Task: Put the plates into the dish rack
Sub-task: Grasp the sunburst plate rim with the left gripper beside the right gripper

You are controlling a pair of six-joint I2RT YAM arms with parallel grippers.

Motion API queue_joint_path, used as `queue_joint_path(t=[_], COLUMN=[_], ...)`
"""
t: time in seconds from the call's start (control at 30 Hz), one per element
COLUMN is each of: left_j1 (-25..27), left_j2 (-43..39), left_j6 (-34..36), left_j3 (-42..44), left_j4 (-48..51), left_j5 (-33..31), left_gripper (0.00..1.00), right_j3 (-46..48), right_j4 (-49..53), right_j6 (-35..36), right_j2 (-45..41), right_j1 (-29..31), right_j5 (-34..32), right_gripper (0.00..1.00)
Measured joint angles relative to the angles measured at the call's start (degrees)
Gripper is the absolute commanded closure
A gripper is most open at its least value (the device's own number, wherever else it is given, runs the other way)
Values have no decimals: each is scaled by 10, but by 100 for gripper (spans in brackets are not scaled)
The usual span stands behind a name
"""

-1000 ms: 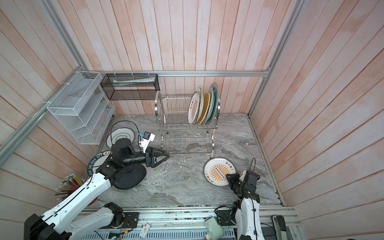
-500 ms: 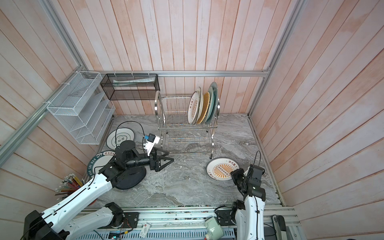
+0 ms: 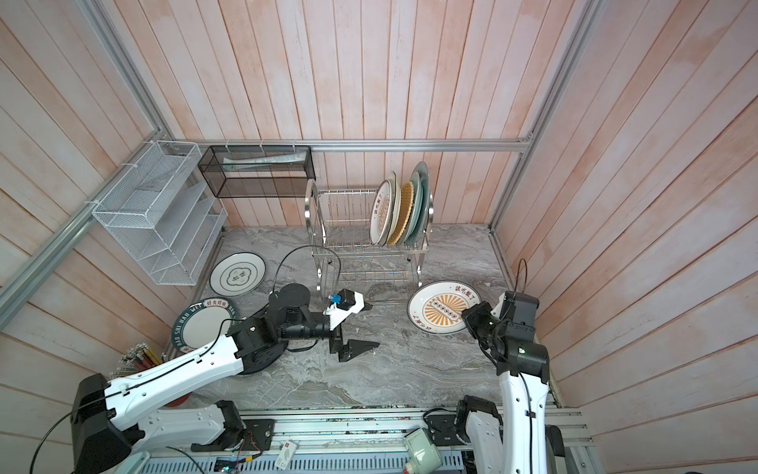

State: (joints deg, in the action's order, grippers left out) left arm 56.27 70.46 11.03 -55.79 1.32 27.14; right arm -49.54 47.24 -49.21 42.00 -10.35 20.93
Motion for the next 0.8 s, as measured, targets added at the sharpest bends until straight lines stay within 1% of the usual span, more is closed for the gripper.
queue_joint_path(t=[0.1, 0.17, 0.27, 0.37, 0.47, 0.53, 0.6, 0.67, 0.77, 0.8], left_j1=[49, 74, 91, 97, 99, 100, 101, 103, 104, 105], left_j2=[45, 82, 131, 166, 183, 189, 196, 204, 219, 224], left_j6=[71, 111, 156, 184, 203, 210, 211, 209, 204, 204], left_j3=[-26, -43, -60, -74, -81, -85, -92, -99, -111, -113], left_j4=[0, -1, -3, -4, -4, -4, -5, -7, -9, -10], left_j5=[-40, -68, -114, -151, -181, -198, -218, -241, -273, -282], left_gripper=[4, 8, 17, 24, 36, 45, 49, 54, 56, 59], right_j3=[-9, -10, -10, -10, -10, -10, -10, -10, -10, -10], right_j4=[1, -1, -11, -27, -41, -47, -54, -59, -65, -66], right_j6=[-30, -54, -94, -124, -143, -151, -157, -160, -165, -166], right_j2=[12, 23, 38, 49, 57, 61, 62, 62, 62, 62], right_j1=[75, 124, 186, 226, 245, 249, 249, 249, 250, 250], right_j5=[-23, -42, -66, -83, -96, -100, -104, -104, -104, -104], right_gripper=[100, 100, 100, 100, 100, 100, 100, 100, 100, 100])
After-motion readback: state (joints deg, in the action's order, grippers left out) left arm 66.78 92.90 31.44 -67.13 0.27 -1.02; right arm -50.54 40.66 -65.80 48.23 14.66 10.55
